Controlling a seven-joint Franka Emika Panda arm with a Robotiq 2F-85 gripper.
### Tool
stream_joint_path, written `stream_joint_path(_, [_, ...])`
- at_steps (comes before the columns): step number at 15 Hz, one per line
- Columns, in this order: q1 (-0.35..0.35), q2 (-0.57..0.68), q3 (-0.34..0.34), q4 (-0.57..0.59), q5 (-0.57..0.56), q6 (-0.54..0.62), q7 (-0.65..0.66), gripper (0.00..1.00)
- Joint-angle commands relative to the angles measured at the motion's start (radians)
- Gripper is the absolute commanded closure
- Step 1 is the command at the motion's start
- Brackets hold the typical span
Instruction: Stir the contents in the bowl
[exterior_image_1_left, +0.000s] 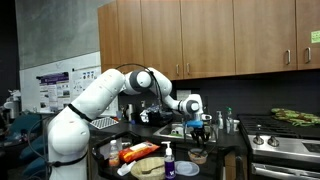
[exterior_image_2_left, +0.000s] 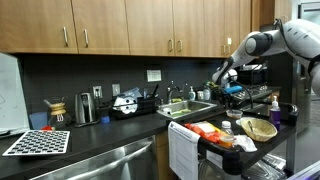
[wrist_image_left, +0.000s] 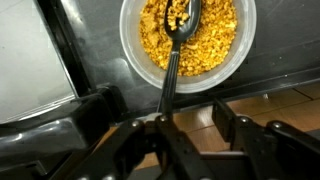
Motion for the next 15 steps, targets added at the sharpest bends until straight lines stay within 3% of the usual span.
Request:
stream_joint_path(1, [-0.009, -0.022, 0.018, 0.005, 0.010, -0.014, -0.026, 0.24])
stream_joint_path(4, [-0.014, -0.009, 0.018, 0.030, 0.009, -0.019, -0.035, 0.02])
stream_joint_path(15, [-0.063, 0.030, 0.025, 0.069, 0.027, -0.039, -0.059, 0.00])
